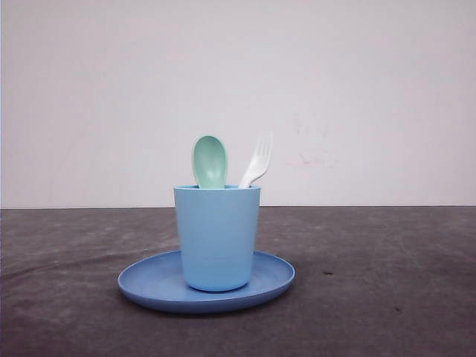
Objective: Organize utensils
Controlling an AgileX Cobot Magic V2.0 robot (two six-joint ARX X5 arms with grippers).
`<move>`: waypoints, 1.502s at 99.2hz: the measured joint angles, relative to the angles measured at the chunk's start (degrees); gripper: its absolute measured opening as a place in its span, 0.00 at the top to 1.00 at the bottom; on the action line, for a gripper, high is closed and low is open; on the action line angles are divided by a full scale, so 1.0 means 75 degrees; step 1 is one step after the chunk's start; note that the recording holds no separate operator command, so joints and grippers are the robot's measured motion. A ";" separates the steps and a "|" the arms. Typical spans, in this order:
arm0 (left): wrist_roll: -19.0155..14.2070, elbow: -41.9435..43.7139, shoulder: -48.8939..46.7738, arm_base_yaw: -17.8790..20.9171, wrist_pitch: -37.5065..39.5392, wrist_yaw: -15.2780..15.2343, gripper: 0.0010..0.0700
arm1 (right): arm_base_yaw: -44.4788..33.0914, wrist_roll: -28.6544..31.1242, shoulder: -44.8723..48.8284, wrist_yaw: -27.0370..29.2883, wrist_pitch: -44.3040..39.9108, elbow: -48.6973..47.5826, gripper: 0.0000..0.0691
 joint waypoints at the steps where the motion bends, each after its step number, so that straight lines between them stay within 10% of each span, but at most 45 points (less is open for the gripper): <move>1: 0.0000 0.0000 0.0000 0.0000 0.0000 0.0000 0.99 | -0.0017 -0.0012 -0.0108 -0.0012 0.0070 -0.0073 0.99; 53: -0.0003 0.0000 0.0000 0.0000 0.0000 -0.0003 0.99 | -0.0216 -0.0111 -0.4689 -0.0055 0.2419 -0.4567 0.99; 74: -0.0003 0.0000 0.0000 0.0000 0.0000 0.0000 0.99 | -0.0216 -0.0047 -0.4852 -0.0052 0.3809 -0.5458 0.99; 149: -0.0003 0.0000 0.0000 0.0000 0.0000 -0.0003 0.99 | -0.0216 0.0187 -0.4849 0.0105 0.3585 -0.5528 0.99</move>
